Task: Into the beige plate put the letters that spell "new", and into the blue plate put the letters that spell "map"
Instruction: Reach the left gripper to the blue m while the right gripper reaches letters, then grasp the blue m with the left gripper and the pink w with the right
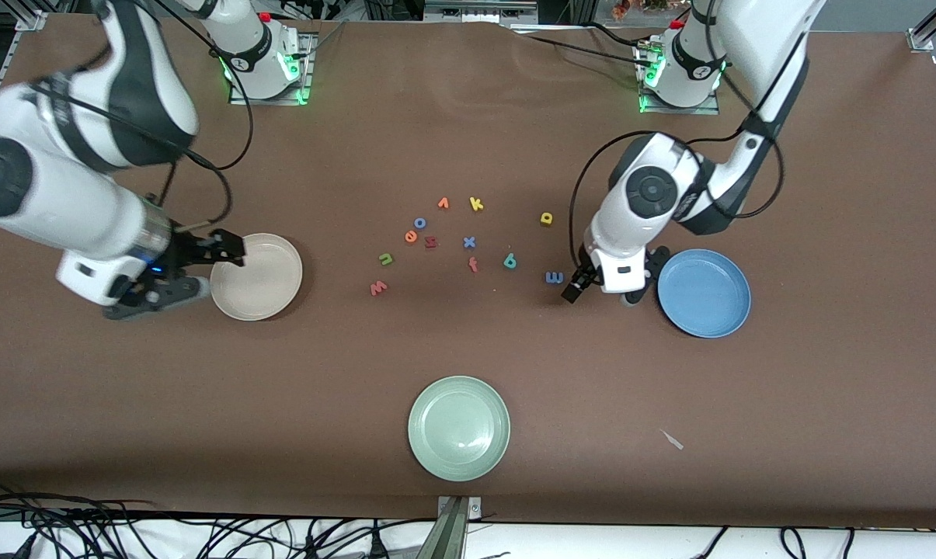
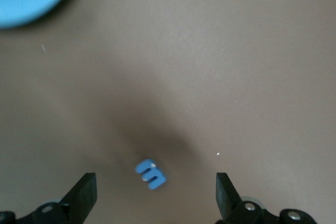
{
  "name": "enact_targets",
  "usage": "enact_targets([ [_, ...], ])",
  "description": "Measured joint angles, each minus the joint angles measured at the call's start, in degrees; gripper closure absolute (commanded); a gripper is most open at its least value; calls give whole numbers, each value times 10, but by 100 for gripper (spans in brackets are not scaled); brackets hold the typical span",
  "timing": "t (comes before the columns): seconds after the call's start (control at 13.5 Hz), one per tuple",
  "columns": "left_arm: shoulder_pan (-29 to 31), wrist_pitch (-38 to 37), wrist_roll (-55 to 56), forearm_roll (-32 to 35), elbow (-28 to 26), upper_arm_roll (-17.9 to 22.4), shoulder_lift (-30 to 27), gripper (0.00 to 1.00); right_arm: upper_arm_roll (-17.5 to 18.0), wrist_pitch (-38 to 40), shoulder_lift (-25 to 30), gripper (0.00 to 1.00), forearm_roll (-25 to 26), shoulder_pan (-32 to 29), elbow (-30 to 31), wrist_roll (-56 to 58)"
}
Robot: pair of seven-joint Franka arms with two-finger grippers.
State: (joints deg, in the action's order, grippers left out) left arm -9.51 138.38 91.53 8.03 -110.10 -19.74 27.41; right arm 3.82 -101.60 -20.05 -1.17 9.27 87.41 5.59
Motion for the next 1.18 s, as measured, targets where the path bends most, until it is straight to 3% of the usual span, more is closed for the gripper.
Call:
enact_targets([
  [0.3, -8, 43, 148, 35, 2, 0, 47, 0, 0, -10, -13, 1, -45, 16, -7, -23],
  [0.59, -23, 57, 206, 35, 9, 0, 72, 2, 2, -35, -14, 1, -68, 56, -5, -79],
  [0.81, -25, 57, 216, 35, 10, 1, 85, 11, 2, -114, -22, 1, -65, 129, 37, -144],
  [0.96, -26, 57, 222, 35, 10, 1, 93, 22, 1, -188, -32, 1, -50, 167, 83, -186],
  [1.18, -26, 57, 232, 35, 10, 1, 102, 37, 0, -217, -50, 1, -37, 179, 112, -166],
])
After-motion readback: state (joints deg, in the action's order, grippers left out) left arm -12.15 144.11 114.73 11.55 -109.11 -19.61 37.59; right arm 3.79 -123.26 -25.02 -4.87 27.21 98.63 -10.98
